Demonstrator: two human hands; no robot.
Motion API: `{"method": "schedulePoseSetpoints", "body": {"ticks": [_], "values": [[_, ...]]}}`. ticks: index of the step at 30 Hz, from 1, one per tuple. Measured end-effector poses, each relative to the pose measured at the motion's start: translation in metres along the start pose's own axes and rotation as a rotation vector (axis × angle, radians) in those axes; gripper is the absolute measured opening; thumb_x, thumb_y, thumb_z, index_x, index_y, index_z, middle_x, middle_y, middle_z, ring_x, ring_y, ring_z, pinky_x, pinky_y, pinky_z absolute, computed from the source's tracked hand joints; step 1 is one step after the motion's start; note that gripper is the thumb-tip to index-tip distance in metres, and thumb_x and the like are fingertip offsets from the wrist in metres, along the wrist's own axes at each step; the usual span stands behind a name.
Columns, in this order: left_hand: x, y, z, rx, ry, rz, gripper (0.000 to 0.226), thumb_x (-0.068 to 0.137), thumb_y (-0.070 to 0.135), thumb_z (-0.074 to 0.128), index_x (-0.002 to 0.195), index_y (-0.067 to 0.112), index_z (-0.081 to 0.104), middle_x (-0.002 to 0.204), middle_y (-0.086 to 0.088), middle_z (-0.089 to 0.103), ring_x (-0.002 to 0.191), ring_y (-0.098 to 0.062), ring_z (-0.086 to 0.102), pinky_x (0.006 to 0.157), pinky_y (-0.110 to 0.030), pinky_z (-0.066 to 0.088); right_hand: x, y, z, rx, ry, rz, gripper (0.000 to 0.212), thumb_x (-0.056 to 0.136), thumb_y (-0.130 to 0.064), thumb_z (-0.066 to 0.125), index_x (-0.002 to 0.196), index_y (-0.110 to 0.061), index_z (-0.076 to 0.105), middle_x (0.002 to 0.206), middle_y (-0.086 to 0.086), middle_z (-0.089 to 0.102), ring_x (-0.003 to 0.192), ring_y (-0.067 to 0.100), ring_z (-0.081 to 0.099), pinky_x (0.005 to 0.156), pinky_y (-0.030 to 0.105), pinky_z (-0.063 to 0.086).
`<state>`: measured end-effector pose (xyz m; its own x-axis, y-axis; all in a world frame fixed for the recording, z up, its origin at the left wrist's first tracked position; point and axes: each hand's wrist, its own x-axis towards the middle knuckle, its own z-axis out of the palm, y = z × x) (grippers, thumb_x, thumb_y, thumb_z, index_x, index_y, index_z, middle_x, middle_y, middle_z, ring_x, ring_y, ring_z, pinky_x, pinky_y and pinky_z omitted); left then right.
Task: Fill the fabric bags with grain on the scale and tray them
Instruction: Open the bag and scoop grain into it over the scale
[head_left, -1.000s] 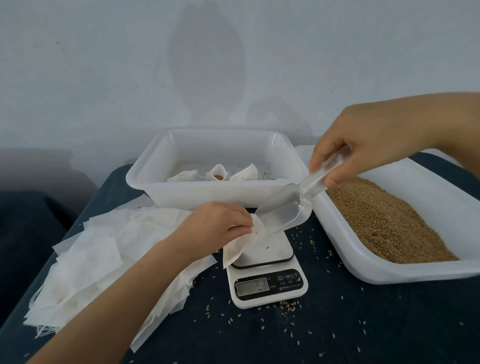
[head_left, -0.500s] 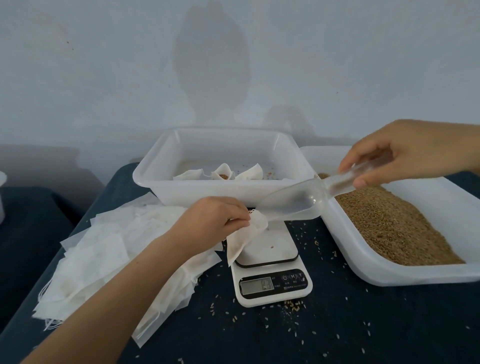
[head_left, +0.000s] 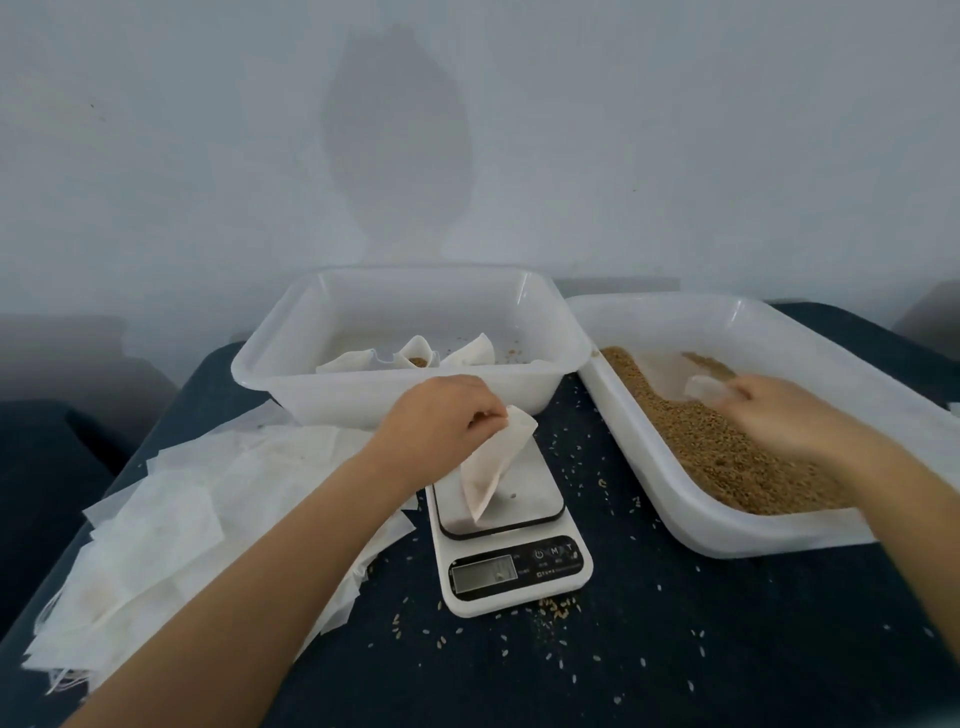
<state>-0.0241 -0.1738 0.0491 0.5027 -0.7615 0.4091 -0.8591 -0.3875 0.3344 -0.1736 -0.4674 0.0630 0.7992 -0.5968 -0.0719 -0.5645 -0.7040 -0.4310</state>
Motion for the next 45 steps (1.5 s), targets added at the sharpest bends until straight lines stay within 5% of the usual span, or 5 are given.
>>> {"method": "schedulePoseSetpoints", "body": {"ticks": [17, 23, 27, 33, 45], "values": [[-0.050, -0.005, 0.018, -0.216, 0.209, -0.246, 0.031, 0.087, 0.019, 0.062, 0.118, 0.023, 0.060, 0.095, 0.019, 0.059, 0.089, 0.012, 0.052, 0.075, 0.000, 0.036, 0.005, -0.003, 0.035, -0.249, -0.092, -0.023, 0.050, 0.095, -0.054, 0.044, 0.130, -0.020, 0.054, 0.116, 0.001, 0.065, 0.092, 0.014, 0.062, 0.075, 0.029, 0.046], [-0.089, -0.013, 0.034, -0.285, 0.271, -0.398, 0.024, 0.087, 0.022, 0.062, 0.106, 0.036, 0.060, 0.089, 0.022, 0.061, 0.086, 0.010, 0.052, 0.069, 0.000, 0.036, -0.049, -0.045, 0.021, 0.357, 0.516, -0.351, 0.012, 0.092, -0.030, 0.059, 0.092, -0.042, 0.064, 0.084, -0.024, 0.066, 0.074, -0.007, 0.059, 0.065, 0.003, 0.040], [-0.101, -0.012, 0.055, -0.353, 0.326, -0.524, 0.016, 0.087, 0.023, 0.061, 0.093, 0.038, 0.060, 0.083, 0.020, 0.062, 0.080, 0.008, 0.054, 0.065, -0.001, 0.038, -0.107, -0.082, 0.082, 0.589, 0.382, -0.629, 0.005, 0.085, -0.045, 0.057, 0.083, -0.042, 0.060, 0.072, -0.027, 0.063, 0.061, -0.006, 0.057, 0.056, 0.002, 0.040], [-0.110, -0.018, 0.068, -0.426, 0.350, -0.633, 0.020, 0.087, 0.022, 0.061, 0.076, 0.039, 0.058, 0.076, 0.022, 0.063, 0.074, 0.005, 0.057, 0.061, -0.006, 0.041, -0.091, -0.066, 0.152, 0.746, 0.244, -0.239, 0.045, 0.089, -0.045, 0.050, 0.066, -0.007, 0.057, 0.052, -0.001, 0.048, 0.050, 0.004, 0.042, 0.051, 0.015, 0.036], [-0.110, -0.023, 0.069, -0.344, 0.282, -0.651, 0.038, 0.088, 0.046, 0.049, 0.064, 0.018, 0.053, 0.059, -0.009, 0.053, 0.047, -0.004, 0.037, 0.049, -0.016, 0.035, -0.076, -0.056, 0.165, 0.882, 0.149, -0.082, 0.006, 0.092, -0.029, 0.059, 0.089, -0.033, 0.060, 0.087, -0.012, 0.063, 0.078, -0.008, 0.056, 0.064, 0.002, 0.040]]}}
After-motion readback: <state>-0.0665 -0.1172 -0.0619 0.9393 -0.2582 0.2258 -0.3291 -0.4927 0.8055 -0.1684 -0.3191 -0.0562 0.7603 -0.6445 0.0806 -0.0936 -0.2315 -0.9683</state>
